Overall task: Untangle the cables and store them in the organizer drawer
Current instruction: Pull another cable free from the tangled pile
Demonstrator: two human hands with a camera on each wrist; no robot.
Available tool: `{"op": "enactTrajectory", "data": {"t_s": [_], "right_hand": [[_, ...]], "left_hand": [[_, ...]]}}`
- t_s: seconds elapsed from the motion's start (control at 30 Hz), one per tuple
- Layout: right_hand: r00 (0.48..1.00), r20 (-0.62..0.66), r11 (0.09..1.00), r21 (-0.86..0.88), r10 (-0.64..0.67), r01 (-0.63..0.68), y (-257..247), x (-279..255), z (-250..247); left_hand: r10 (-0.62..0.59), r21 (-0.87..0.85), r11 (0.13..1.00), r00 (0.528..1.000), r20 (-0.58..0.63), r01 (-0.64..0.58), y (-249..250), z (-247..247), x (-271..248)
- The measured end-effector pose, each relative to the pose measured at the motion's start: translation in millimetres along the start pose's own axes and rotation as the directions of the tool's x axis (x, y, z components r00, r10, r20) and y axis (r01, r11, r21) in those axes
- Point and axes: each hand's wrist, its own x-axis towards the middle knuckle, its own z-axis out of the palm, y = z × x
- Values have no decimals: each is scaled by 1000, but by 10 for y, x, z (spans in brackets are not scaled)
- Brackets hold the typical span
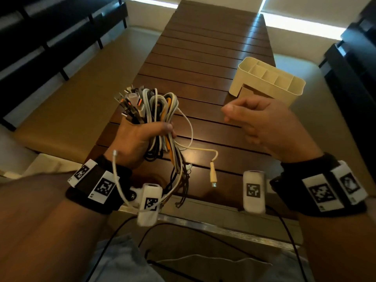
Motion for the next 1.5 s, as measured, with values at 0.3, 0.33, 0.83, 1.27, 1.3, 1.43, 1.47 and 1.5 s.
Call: {"op": "enactTrajectory", "data": {"t_s": [0.3, 0.33, 0.83, 1.27, 1.3, 1.43, 1.47, 1.5], "right_hand": [[920, 375, 946, -324, 112, 18, 306, 6, 665], [918, 385, 951, -308, 96, 30, 354, 6, 718], [869, 57, 601, -699, -492, 387, 729, 170, 764], [965, 3, 856, -461, -264, 236, 559, 139, 370], [961, -52, 885, -406, -272, 228, 463, 109, 344], [992, 120, 954, -300, 23, 14, 150, -25, 410], [969, 205, 952, -298, 138, -73, 125, -57, 473], [936, 267, 943, -300, 229, -145, 130, -80, 543]], "left_hand": [[-71, -91, 993, 993, 91, 79, -5, 94, -42], [-103, -131, 985, 991, 88, 114, -3, 90, -43], [-67, -529, 830, 972, 224, 179, 323, -42, -40], [-281, -261, 937, 945, -169, 232, -171, 57, 73], [-274, -255, 940, 946, -174, 226, -148, 67, 68], [-216, -262, 951, 958, -189, 163, -52, 120, 38], [-195, -263, 954, 963, -185, 143, -41, 124, 31], [-175, -267, 956, 969, -176, 124, -23, 129, 19]]}}
